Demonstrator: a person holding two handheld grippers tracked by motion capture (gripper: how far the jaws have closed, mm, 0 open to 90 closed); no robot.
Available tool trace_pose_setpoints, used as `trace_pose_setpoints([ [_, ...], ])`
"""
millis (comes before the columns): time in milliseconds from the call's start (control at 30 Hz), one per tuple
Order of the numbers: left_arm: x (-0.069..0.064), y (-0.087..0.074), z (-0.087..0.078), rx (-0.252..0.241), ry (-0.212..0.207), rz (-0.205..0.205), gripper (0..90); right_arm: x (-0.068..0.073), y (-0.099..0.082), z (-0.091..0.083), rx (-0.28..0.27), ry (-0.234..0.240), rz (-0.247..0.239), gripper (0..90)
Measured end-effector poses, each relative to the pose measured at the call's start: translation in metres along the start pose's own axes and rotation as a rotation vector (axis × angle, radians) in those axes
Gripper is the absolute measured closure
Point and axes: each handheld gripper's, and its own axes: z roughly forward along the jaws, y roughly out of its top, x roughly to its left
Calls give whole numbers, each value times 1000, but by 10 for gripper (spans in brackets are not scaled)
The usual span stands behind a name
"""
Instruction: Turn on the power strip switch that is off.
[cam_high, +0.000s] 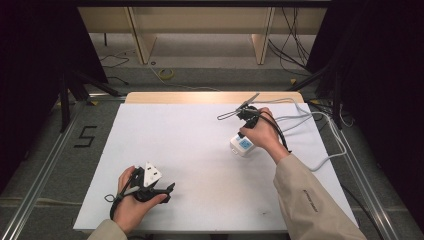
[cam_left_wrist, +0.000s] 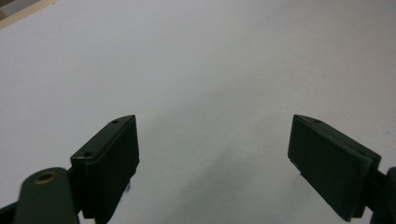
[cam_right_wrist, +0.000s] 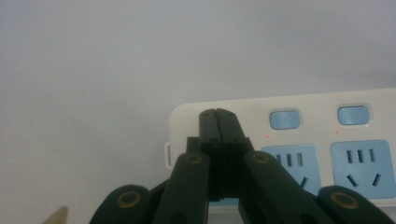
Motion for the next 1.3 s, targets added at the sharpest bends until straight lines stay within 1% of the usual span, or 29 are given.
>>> trace_pose_setpoints([
  [233,0,0,0,3,-1,1,162,-2,-8,-6,-10,1,4,900],
  [567,0,0,0,3,0,1,162,-3,-19,-10,-24,10,-3,900],
  [967,-1,0,0,2,2,-1,162,1,-34,-20,-60,29,-9,900],
  [1300,-1,0,0,1,4,-1,162,3,-48,-26,-76,35,-14,900],
])
